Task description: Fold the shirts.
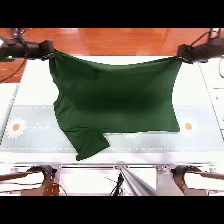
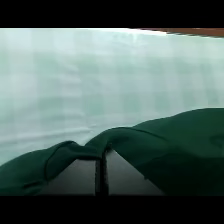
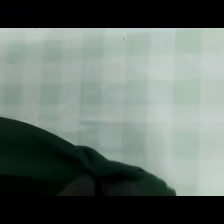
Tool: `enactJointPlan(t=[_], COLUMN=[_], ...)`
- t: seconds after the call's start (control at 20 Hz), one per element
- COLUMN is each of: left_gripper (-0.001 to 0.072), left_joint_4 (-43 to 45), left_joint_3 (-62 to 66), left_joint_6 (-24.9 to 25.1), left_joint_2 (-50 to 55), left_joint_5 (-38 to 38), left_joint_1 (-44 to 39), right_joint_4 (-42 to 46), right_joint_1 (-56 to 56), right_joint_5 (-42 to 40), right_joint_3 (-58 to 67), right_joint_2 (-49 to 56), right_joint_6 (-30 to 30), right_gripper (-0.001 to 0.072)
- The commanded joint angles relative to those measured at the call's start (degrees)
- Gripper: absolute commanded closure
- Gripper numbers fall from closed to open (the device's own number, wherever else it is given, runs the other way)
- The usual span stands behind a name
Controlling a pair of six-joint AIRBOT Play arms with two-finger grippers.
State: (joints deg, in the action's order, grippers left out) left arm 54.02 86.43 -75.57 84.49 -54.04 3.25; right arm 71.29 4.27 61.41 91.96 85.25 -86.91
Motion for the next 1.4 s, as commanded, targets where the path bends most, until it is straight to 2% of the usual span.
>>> enactJointPlan(t=[0.0, 0.05, 0.15, 0.25, 0.4, 0.5, 0.65, 0.75, 1.05, 1.1, 1.15, 1.2, 1.35], left_gripper=[0.0684, 0.0684, 0.0684, 0.0684, 0.0684, 0.0684, 0.0684, 0.0684, 0.0681, 0.0595, 0.0212, 0.0005, 0.0006], left_joint_4=[0.0, 0.0, 0.4, 1.2, 0.5, 0.0, 3.7, 6.0, 6.2, 6.2, 6.3, 8.0, 18.4], left_joint_3=[4.7, 4.7, 4.7, 4.7, 4.7, 5.1, 3.9, 0.7, -5.8, -5.7, -5.3, -4.3, -2.5], left_joint_6=[-6.2, -7.8, -8.1, -8.1, -8.0, -3.5, -2.5, -2.5, -2.5, -2.5, -2.5, -2.7, -5.3], left_joint_2=[8.8, 10.0, 11.8, 12.7, 12.5, 12.5, 12.7, 12.7, 13.5, 13.5, 13.5, 13.5, 11.5], left_joint_5=[0.4, -0.7, -4.3, -7.1, -9.6, -14.9, -22.9, -25.1, -24.6, -24.7, -26.1, -28.6, -37.4], left_joint_1=[-0.6, -0.3, -0.3, -0.3, -0.3, -0.3, -0.4, -0.4, -0.3, -0.3, -0.3, -0.2, 1.8], right_joint_4=[-1.4, -2.4, -6.4, -11.9, -15.9, -15.7, -14.1, -12.4, -12.3, -12.3, -12.3, -12.3, -7.3], right_joint_1=[0.5, 1.3, 3.8, 7.2, 10.3, 10.8, 10.5, 10.5, 10.5, 10.5, 10.5, 10.7, 12.1], right_joint_5=[-1.4, -1.2, 0.7, 3.5, 11.3, 17.7, 26.8, 27.0, 23.1, 23.1, 23.8, 25.4, 28.7], right_joint_3=[11.2, 13.6, 16.5, 17.0, 17.0, 17.0, 16.0, 12.9, 4.8, 4.8, 4.8, 4.8, 4.6], right_joint_2=[13.7, 16.2, 20.1, 22.3, 23.5, 23.5, 23.5, 23.5, 23.5, 23.5, 23.5, 23.4, 20.6], right_joint_6=[-3.6, -4.9, -6.8, -6.3, -0.4, 3.8, 7.8, 7.5, 7.9, 7.0, 5.4, 5.4, 4.9], right_gripper=[0.0693, 0.0693, 0.0693, 0.0693, 0.0692, 0.0692, 0.0692, 0.0692, 0.0693, 0.0648, 0.0332, 0.0079, 0.0091])
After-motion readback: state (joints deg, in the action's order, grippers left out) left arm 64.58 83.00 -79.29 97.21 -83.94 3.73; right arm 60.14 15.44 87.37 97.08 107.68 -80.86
